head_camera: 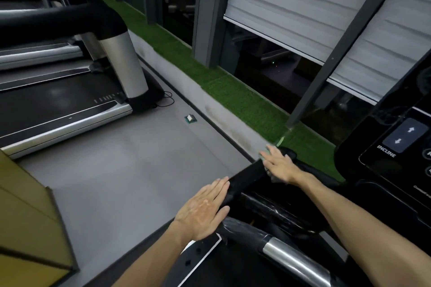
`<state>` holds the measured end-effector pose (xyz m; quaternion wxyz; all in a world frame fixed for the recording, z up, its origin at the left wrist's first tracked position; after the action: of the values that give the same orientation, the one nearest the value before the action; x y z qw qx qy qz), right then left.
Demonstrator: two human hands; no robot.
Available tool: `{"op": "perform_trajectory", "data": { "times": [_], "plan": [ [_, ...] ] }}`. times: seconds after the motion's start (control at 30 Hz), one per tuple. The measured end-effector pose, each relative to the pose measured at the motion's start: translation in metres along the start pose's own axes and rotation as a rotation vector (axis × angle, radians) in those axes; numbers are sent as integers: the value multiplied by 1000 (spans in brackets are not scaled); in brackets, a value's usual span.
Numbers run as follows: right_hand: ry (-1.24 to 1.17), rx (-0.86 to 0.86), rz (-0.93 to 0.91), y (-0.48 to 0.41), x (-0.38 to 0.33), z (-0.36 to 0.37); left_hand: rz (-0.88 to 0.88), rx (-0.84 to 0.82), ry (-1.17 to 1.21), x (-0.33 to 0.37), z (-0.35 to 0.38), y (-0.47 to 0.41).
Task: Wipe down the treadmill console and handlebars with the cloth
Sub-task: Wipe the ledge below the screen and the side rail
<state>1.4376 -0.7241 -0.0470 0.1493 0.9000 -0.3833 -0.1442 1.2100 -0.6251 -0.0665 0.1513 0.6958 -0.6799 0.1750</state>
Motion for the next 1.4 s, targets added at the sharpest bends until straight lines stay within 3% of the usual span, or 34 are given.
{"op": "perform_trajectory", "data": {
  "times": [0.1, 0.3, 0.43, 0.7, 0.9, 1.03, 1.2, 1.3, 1.4],
  "plan": [
    [24, 31, 24, 3, -12, 0, -4, -5, 2, -3, 4, -2],
    [62, -12, -333, 56, -112, 38, -29, 43, 5, -2, -3, 0],
    [57, -39, -442, 66, -121, 40, -25, 61, -3, 0, -6, 2],
    [82, 20, -110, 31, -56, 12, -43, 63, 30, -4, -4, 0],
    [157, 34, -351, 70, -134, 41, -13, 67, 17, 1, -7, 11],
    [179, -23, -471, 77, -143, 43, 1, 25, -13, -8, -5, 34],
    [227, -65, -283, 57, -97, 23, -30, 10, -124, -16, -4, 50],
    [86, -7, -216, 57, -99, 26, -31, 20, -71, -12, -8, 48],
    [88, -13, -281, 67, -125, 37, -36, 13, -73, -13, -6, 47]
  ]
}}
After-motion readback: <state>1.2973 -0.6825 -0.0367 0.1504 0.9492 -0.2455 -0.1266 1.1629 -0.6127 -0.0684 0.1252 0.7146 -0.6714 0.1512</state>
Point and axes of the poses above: each hand's wrist, its own y-axis away from the middle knuckle, its own z-axis out of the palm, x = y × z, the point moved 8 cm from there along -y, towards the middle knuckle, and after that the axes turned 2 degrees about y, right-handed, at the moved point
